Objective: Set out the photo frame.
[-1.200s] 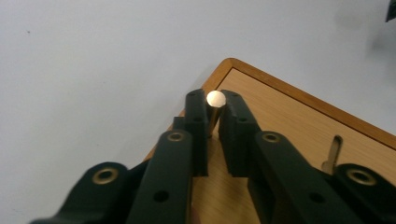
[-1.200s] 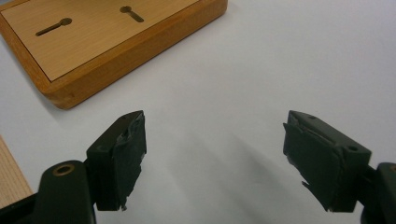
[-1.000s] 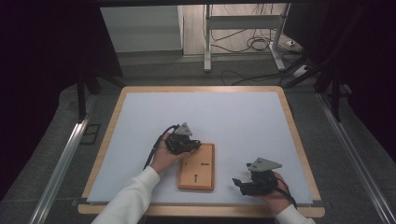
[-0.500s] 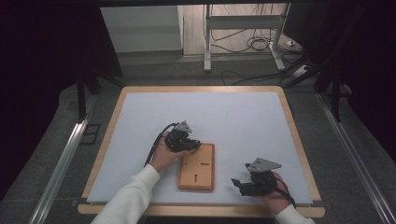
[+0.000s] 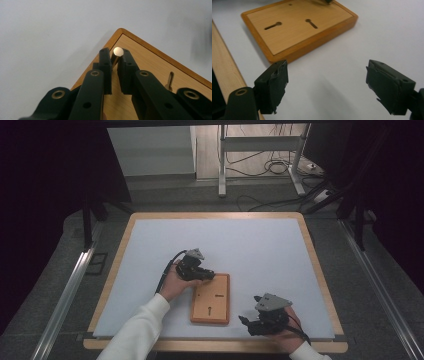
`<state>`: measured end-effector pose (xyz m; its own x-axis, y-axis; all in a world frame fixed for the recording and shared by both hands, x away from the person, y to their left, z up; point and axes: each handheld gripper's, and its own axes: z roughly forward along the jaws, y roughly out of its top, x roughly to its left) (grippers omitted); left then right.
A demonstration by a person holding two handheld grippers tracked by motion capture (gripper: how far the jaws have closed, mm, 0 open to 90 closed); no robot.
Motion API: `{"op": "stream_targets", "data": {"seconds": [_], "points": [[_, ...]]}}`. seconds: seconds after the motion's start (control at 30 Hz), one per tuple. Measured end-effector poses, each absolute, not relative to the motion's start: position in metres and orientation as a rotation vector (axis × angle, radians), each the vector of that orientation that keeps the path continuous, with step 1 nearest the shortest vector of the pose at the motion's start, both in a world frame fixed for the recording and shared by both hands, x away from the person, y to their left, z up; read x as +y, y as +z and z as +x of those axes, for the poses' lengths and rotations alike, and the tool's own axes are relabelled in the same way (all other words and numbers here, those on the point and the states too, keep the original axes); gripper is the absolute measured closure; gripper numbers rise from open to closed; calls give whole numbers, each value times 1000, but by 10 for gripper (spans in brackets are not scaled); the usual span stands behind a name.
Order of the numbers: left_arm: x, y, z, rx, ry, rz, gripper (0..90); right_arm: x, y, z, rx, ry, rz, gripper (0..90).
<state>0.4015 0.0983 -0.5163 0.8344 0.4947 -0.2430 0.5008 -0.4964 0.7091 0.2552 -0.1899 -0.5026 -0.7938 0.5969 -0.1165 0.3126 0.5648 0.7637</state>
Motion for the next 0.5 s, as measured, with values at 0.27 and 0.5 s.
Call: {"op": "stream_targets", "data": {"seconds": [0.27, 0.5], "points": [[99, -515, 407, 728, -48, 2184, 832, -169, -502, 248, 2458, 1059, 643, 159], [99, -514, 413, 744, -78, 2180, 832, -149, -503, 242, 2472, 1021, 550, 145]]}}
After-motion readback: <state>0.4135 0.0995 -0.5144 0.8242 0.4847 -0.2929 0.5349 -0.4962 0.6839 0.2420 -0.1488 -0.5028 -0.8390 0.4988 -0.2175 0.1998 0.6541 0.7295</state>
